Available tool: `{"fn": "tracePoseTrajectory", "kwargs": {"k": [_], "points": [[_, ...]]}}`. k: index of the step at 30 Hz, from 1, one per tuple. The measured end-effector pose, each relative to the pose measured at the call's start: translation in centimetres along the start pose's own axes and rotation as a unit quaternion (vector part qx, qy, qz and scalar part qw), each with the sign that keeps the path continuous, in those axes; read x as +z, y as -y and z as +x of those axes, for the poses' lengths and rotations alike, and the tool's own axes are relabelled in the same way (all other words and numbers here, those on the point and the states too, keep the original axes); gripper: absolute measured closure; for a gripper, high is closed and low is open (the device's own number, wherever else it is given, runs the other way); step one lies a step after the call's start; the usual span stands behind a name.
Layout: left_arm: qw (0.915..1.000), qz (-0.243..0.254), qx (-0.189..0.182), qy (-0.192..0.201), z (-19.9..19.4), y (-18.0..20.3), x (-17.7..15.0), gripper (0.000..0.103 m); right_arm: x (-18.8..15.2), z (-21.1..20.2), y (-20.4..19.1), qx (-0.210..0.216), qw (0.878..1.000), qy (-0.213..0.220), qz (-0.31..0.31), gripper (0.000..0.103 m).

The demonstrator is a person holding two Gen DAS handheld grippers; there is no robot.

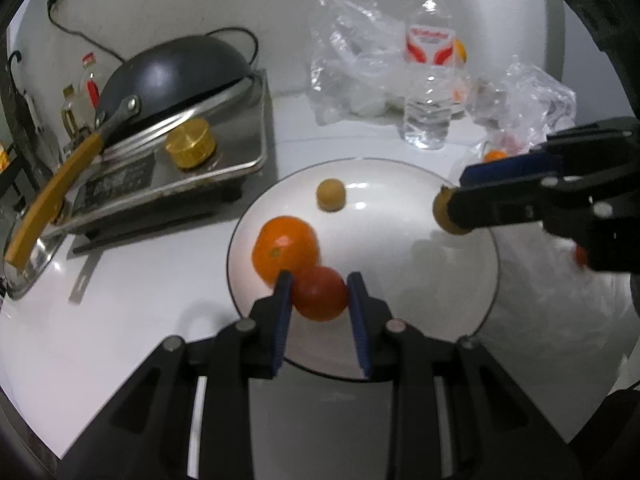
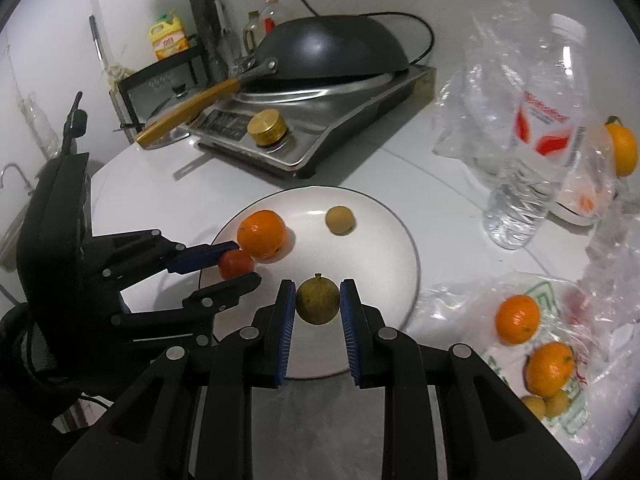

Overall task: Organize fruits
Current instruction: 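Carry the tomato with the left tool while the right tool carries the yellow fruit to the plate, then open the left tool over the plate while the right tool releases its yellow fruit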

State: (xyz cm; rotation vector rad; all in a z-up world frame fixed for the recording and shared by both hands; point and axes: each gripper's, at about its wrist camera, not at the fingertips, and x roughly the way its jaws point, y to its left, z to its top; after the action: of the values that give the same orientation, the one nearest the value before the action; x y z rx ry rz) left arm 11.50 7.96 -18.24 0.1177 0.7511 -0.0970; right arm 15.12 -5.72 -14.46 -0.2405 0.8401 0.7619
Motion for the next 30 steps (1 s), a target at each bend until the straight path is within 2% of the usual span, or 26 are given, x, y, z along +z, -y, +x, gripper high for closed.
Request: {"fn": "tracePoseTrajectory", "kwargs": {"k": [2,10,18,28,30], "points": [[0.9999,-0.016,-0.003,-0.002,0.2,-0.7,0.3,0.075,0.2,0.8,-0.3,0.004,1.0,-0.005,-0.002,0.078],[0.9995,-0.029,-0.002,-0.007,0.7,-2.0,0.2,0.073,0.2,2.9,-1.6,0.022,0.999,-0.028,-0.005,0.078],[0.9988,-0.045,-0.004,0.019,-1.0,-3.4,0.2,0.072,0.0,4.5,-3.5,0.042,0.998,-0.044,-0.01,0.078],[0.998,-0.059,0.01,0.021,-1.9,-4.6,-0.6,0.071,-0.1,5.1,-4.0,0.044,0.998,-0.052,-0.005,0.078],[0.9978,-0.062,0.015,0.022,-2.2,-4.7,-0.7,0.071,0.0,4.8,-4.0,0.041,0.998,-0.049,-0.003,0.073]]}}
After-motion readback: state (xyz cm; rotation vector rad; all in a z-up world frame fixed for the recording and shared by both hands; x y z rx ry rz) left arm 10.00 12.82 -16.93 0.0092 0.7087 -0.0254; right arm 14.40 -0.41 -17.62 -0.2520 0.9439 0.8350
